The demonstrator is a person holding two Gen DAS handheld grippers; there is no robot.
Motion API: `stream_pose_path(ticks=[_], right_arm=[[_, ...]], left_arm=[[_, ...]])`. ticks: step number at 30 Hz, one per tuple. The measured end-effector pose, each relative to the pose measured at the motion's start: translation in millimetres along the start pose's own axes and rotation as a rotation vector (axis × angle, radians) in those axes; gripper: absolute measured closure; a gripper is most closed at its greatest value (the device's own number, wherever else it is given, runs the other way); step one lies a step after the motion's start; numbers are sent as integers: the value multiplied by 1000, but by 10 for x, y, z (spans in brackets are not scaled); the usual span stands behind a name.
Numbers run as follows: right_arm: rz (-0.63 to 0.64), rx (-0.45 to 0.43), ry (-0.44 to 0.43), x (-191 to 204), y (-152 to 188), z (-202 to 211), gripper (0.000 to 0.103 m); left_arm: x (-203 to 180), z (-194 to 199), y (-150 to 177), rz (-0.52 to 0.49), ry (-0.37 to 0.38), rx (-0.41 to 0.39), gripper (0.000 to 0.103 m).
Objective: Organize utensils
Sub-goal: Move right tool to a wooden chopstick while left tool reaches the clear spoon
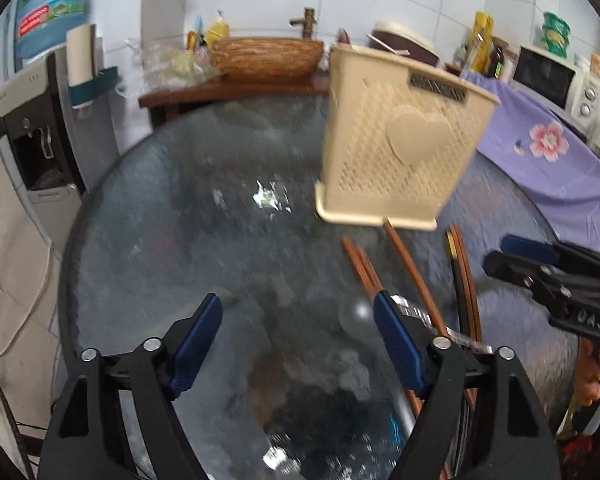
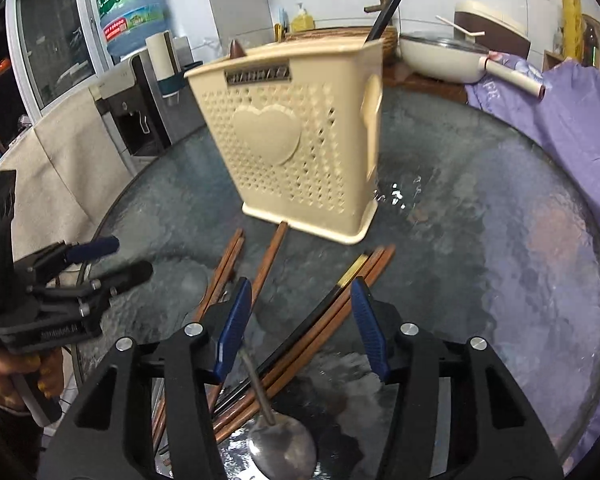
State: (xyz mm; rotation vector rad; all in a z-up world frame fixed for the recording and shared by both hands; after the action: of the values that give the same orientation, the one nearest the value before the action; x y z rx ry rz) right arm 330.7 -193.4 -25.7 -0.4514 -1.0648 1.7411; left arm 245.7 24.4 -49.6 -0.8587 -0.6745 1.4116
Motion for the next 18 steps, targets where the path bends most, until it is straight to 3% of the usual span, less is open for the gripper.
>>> stream_pose_path(ticks=[8, 18], right_arm=[[-41, 8, 12, -20, 75, 4, 51], [-62, 15, 27, -121, 97, 45, 51]], left_arm=[[-228, -52, 175, -62, 45, 44, 32], [-358, -306, 177, -64, 36, 76, 39]])
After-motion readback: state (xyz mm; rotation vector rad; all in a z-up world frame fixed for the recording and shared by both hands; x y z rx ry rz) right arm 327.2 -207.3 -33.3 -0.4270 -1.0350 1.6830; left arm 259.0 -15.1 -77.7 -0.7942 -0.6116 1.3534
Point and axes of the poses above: each gripper's, at about its wrist camera, not at the fingertips, and z roughly against the way its jaws point, x to its left, y to its underside, the point moved 2 cm from there along -z, roughly the way its jaws point, and after that the axes turned 12 degrees about -x, right-handed, at the moved point
